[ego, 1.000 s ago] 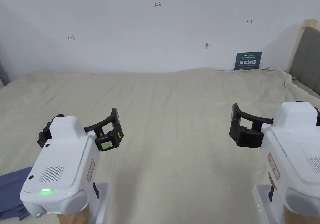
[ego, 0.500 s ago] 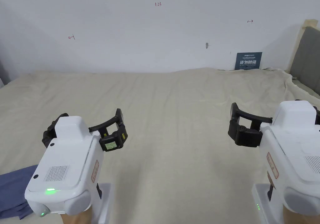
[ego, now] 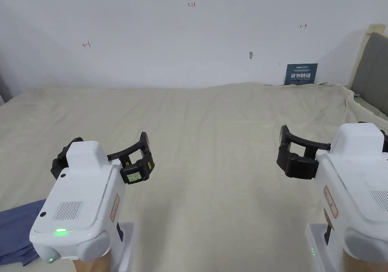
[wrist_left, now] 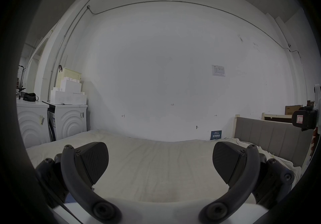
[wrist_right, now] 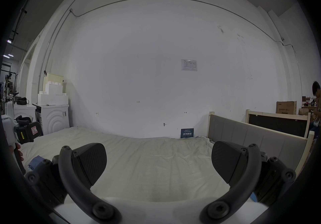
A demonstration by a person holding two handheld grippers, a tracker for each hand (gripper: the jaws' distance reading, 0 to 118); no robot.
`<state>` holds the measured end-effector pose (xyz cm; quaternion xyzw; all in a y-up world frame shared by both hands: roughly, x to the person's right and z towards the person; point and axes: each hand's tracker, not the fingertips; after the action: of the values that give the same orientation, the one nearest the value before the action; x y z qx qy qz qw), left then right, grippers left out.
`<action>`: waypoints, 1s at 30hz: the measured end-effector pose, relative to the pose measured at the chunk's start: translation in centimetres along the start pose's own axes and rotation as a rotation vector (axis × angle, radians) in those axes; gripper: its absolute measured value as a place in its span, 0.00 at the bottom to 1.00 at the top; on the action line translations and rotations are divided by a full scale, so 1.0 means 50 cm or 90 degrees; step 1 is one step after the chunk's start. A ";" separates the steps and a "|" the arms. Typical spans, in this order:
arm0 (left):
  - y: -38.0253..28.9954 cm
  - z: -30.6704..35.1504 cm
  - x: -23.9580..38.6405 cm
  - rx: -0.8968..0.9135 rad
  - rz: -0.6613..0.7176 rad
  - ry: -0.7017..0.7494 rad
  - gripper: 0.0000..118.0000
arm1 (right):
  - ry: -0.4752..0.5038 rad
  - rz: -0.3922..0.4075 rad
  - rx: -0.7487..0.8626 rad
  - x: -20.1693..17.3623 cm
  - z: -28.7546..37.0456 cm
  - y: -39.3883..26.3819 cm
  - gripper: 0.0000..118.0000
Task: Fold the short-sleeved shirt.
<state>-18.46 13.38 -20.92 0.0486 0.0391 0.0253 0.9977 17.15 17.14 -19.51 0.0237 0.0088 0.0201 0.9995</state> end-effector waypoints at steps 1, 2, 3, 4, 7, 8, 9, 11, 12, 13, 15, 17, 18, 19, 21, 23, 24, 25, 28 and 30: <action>0.000 0.000 0.000 0.000 0.001 0.001 1.00 | 0.000 0.000 0.000 0.000 0.001 0.001 1.00; 0.000 0.000 0.000 0.000 0.001 0.002 1.00 | 0.000 -0.001 0.000 0.000 0.001 0.001 1.00; 0.000 0.000 -0.001 0.000 0.002 0.001 1.00 | 0.000 -0.002 0.000 0.000 0.001 0.001 1.00; 0.001 0.000 0.000 0.000 0.003 0.001 1.00 | 0.000 -0.002 0.002 0.000 0.002 0.001 1.00; 0.001 0.000 0.000 0.000 0.002 -0.001 1.00 | -0.001 -0.004 0.001 -0.001 0.003 0.002 1.00; 0.001 0.000 0.000 0.000 0.001 -0.001 1.00 | 0.000 -0.004 0.002 -0.001 0.003 0.002 1.00; 0.001 0.000 0.000 0.000 0.000 -0.001 1.00 | 0.000 -0.003 0.002 -0.001 0.003 0.003 1.00; 0.002 0.001 0.001 0.000 0.000 -0.002 1.00 | 0.000 -0.002 0.003 -0.001 0.003 0.003 1.00; 0.002 0.001 0.001 0.000 0.001 -0.002 1.00 | 0.000 -0.002 0.003 -0.001 0.003 0.003 1.00; 0.002 0.000 0.001 0.000 0.001 -0.002 1.00 | 0.000 -0.003 0.003 -0.001 0.004 0.004 1.00; 0.003 0.001 0.001 0.001 0.001 -0.002 1.00 | -0.001 -0.005 0.003 -0.001 0.004 0.004 1.00; 0.004 0.001 0.002 0.000 0.000 -0.001 1.00 | -0.001 -0.004 0.003 0.000 0.005 0.005 1.00; 0.004 0.001 0.002 0.000 0.000 -0.002 1.00 | -0.001 -0.003 0.004 0.000 0.005 0.005 1.00; 0.004 0.002 0.001 0.000 0.000 -0.002 1.00 | -0.002 -0.003 0.004 0.000 0.005 0.004 1.00; 0.004 0.002 0.001 0.001 0.001 -0.001 1.00 | -0.001 -0.004 0.003 0.001 0.004 0.003 1.00; 0.003 0.002 0.001 0.000 0.001 -0.001 1.00 | -0.001 -0.003 0.002 0.001 0.003 0.001 1.00; 0.003 0.002 0.001 -0.001 0.001 -0.001 1.00 | -0.001 -0.003 0.002 0.001 0.003 0.001 1.00; 0.002 0.002 0.002 -0.001 0.001 -0.002 1.00 | -0.001 -0.003 0.002 0.002 0.003 0.000 1.00; 0.001 0.002 0.002 -0.002 -0.001 -0.002 1.00 | -0.002 -0.003 0.002 0.003 0.002 -0.001 1.00; 0.001 0.002 0.003 -0.003 -0.002 -0.002 1.00 | -0.002 -0.002 0.000 0.003 0.002 0.000 1.00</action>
<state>-18.29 13.45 -20.83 0.0461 0.0377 0.0236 0.9979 17.31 17.12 -19.39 0.0241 0.0074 0.0182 0.9995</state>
